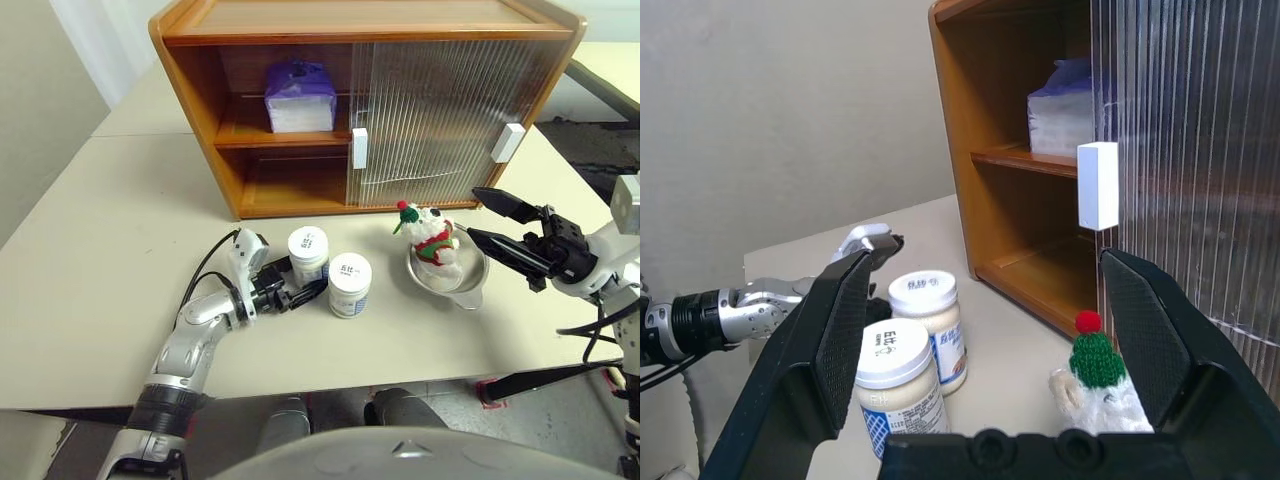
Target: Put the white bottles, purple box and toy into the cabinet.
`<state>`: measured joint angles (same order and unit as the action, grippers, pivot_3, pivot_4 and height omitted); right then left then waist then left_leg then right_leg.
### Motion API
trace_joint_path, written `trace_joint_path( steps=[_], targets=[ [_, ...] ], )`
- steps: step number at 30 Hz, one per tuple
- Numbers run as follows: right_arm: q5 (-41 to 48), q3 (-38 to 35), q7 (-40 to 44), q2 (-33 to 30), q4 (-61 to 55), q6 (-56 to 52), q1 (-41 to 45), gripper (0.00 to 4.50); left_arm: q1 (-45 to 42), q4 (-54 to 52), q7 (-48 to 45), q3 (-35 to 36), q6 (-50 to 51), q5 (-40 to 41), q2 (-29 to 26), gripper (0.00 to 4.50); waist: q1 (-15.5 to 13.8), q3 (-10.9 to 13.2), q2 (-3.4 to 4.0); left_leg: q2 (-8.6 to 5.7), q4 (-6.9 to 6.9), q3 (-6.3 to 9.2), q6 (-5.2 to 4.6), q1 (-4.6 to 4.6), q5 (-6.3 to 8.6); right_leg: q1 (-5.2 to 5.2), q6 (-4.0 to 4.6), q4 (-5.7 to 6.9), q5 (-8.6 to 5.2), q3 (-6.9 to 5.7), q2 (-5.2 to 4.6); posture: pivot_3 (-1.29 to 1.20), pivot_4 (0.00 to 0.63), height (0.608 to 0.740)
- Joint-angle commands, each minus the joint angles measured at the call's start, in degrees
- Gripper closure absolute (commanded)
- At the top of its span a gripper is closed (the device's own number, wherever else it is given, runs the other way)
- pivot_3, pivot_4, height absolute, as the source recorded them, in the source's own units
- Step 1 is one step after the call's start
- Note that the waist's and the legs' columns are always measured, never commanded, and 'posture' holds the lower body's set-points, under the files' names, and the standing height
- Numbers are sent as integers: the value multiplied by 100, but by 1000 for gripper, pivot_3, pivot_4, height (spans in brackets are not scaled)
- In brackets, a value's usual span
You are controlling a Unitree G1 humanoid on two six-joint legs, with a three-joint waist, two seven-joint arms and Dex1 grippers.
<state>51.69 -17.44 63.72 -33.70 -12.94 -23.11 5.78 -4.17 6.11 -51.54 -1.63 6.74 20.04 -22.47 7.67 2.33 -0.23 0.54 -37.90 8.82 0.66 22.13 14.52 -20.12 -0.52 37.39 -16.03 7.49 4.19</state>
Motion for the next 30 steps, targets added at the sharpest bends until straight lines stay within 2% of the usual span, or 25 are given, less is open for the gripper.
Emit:
trace_joint_path(
  steps=[1, 9, 14, 22, 30],
  targets=[
    [-26, -50, -21, 62, -65, 82, -117, 0, -186, -101, 299, 443, -156, 290, 178, 1280, 4, 2, -4, 0, 0, 0, 0, 0, 0, 0, 0, 0, 0, -1, 0, -238, 44, 740],
    [-36, 76, -44, 219, -48, 84, -8, 0, -624, -61, 1062, 695, -177, -40, 129, 1281, 29, 4, -6, -6, -2, -7, -1, -1, -1, 3, -13, 0, 0, -3, 3, -222, 50, 740],
    [-60, 140, -19, 240, 15, 74, 50, 0, -1200, 346, 1614, 588, -92, -380, 301, 1281, -15, 11, -15, -12, -9, -12, -5, 1, -3, 8, -27, -6, 5, -2, -1, -219, 54, 740],
    [-108, 213, -92, 354, -4, 114, 177, 0, -1504, 769, 2085, 411, -204, -827, 572, 1284, 39, 18, -23, -14, -10, -21, -9, -1, -5, 9, -65, -12, 25, 1, -3, -238, 56, 740],
    [-22, 155, -221, 346, -229, 87, -35, 0, -2315, 1692, 3137, 441, -206, -1294, 934, 1325, 62, 32, -35, -17, -10, -30, -13, 0, -7, 11, -82, -16, 31, -3, -4, -256, 57, 740]
  ],
)
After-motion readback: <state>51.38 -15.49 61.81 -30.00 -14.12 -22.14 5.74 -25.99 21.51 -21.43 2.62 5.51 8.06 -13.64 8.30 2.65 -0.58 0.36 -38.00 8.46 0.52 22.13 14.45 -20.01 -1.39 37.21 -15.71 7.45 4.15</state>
